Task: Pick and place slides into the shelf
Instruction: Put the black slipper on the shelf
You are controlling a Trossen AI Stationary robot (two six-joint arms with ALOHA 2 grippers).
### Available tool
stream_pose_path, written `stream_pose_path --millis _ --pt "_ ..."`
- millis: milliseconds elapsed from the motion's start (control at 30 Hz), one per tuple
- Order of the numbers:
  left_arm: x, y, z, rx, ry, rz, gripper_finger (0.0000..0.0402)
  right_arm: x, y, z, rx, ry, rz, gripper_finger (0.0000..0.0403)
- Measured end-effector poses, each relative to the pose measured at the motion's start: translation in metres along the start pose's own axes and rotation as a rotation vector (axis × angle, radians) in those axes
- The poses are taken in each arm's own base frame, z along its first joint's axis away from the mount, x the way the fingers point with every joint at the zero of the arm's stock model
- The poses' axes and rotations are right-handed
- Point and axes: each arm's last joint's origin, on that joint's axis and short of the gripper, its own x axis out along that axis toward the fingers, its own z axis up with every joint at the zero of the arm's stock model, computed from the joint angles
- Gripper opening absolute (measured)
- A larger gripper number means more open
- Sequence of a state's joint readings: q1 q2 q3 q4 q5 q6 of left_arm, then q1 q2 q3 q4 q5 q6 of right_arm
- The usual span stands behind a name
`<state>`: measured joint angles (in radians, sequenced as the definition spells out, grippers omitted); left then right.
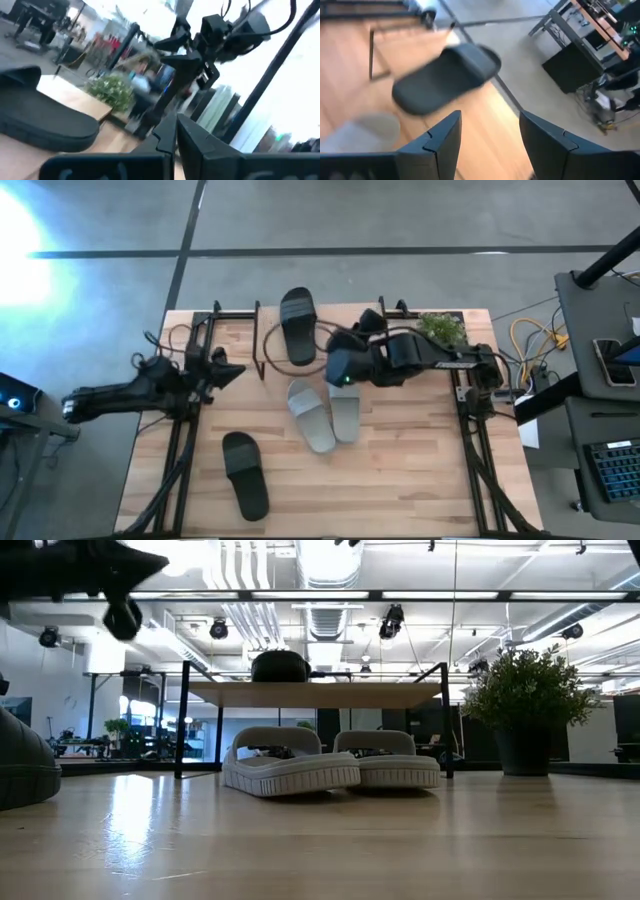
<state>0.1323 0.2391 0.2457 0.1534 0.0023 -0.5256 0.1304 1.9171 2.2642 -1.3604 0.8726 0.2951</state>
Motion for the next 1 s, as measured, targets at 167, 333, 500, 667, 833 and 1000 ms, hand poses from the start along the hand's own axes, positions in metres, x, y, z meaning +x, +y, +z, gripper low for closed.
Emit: stream_pose_path --millis 167,333,500,667,833,1000 --pt "0.012 -0.035 0.042 0.193 0.314 0.108 0.0000 -0.008 -0.001 -0.018 -0.010 0.108 -0.049 0.0192" --pt "0.036 -0.067 0.056 0.283 0.588 0.053 0.0000 -0.014 -0.004 -0.020 0.051 0.094 -0.042 0.0192" --pt "0.051 -0.099 0.036 0.315 0.839 -0.073 0.0000 -0.016 -0.006 -0.022 0.056 0.095 -0.044 0.0192" --pt "0.045 -0.124 -0.012 0.474 1.068 0.068 0.0000 -0.015 -0.007 -0.022 0.046 0.098 -0.047 0.0192" --pt "0.024 -0.148 -0.053 0.502 1.035 0.310 0.0000 -0.012 -0.006 -0.024 0.009 0.083 -0.101 0.0192" --pt "0.012 -0.179 -0.090 0.363 0.997 0.408 0.0000 -0.008 -0.012 -0.022 -0.060 0.071 -0.159 0.0192"
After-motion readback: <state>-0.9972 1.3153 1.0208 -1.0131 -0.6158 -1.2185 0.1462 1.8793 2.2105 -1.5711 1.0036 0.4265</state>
